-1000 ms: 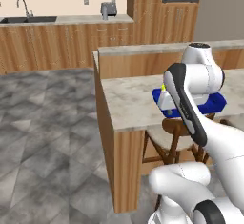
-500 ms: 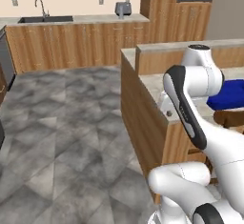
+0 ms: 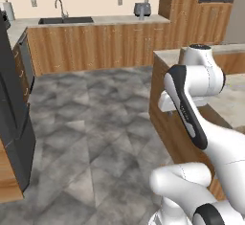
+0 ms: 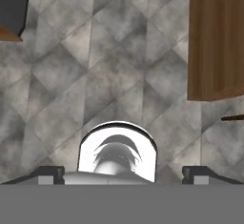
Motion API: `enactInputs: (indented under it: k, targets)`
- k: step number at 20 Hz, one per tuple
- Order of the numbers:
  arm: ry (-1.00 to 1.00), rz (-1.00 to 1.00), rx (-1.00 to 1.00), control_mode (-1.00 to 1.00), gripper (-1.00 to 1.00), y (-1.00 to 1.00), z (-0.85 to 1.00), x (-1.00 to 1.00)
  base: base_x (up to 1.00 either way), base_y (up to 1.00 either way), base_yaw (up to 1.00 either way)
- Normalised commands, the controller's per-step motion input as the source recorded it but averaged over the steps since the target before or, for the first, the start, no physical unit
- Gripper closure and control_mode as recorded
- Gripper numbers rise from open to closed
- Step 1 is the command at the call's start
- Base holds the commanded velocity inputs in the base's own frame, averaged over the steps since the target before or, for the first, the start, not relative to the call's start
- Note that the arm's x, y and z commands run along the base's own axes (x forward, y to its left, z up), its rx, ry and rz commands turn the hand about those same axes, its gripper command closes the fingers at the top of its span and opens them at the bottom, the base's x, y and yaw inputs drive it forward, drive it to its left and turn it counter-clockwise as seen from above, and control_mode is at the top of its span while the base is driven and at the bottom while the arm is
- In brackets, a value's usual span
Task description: There is a tray on the dining counter. Grab the cup, mug, and pitcher and place them on the tray. The pitcher may be placed next to the tray if it cannot fit the tray.
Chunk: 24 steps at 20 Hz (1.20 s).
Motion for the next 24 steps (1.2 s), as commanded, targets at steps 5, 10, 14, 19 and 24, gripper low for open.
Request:
enactInputs:
  k: [5,10,14,19,24]
  targets:
    - [0.0,0.0,0.0,1.0,-1.0,0.0,0.0,0.0,0.98,0.83,-0.03]
    - [0.0,0.0,0.0,1.0,-1.0,0.0,0.0,0.0,1.0,0.34,-0.09]
    - [0.0,0.0,0.0,1.0,-1.0,0.0,0.0,0.0,1.0,0.32,-0.1]
    - [0.0,0.0,0.0,1.0,-1.0,0.0,0.0,0.0,1.0,0.33,-0.02]
    - [0.0,0.0,0.0,1.0,-1.0,0.0,0.0,0.0,1.0,0.35,0.02]
